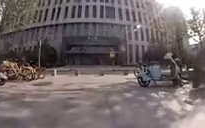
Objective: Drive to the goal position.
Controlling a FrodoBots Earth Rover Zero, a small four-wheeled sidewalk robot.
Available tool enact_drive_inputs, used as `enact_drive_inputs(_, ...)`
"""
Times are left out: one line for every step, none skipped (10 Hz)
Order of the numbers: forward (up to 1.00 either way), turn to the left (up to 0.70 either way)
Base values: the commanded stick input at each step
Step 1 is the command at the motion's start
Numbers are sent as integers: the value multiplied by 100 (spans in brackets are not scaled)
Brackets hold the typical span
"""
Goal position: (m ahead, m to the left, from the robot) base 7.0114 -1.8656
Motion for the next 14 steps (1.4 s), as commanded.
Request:
enact_drive_inputs(100, 2)
enact_drive_inputs(100, 25)
enact_drive_inputs(100, 40)
enact_drive_inputs(100, 40)
enact_drive_inputs(100, 10)
enact_drive_inputs(100, 0)
enact_drive_inputs(100, 0)
enact_drive_inputs(100, 0)
enact_drive_inputs(100, 0)
enact_drive_inputs(100, 0)
enact_drive_inputs(100, -6)
enact_drive_inputs(100, -24)
enact_drive_inputs(100, -35)
enact_drive_inputs(100, -35)
